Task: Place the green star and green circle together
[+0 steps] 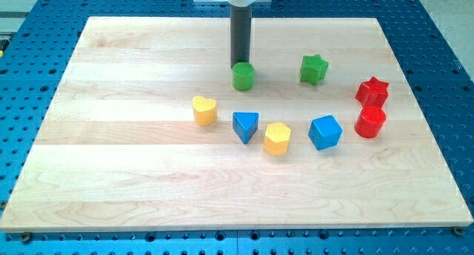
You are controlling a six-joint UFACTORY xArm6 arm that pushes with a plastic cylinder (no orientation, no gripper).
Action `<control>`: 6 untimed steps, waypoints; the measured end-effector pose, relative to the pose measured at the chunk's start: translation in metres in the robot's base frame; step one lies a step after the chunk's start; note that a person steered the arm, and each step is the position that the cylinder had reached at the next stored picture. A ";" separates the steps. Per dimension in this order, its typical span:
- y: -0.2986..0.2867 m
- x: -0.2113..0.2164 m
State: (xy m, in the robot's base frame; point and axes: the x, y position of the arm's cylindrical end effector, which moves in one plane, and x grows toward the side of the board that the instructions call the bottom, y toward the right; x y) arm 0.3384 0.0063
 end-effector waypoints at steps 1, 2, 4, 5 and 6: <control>-0.003 0.020; -0.031 0.005; -0.056 0.066; -0.035 0.096; 0.000 0.068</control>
State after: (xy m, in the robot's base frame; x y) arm 0.4069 0.0058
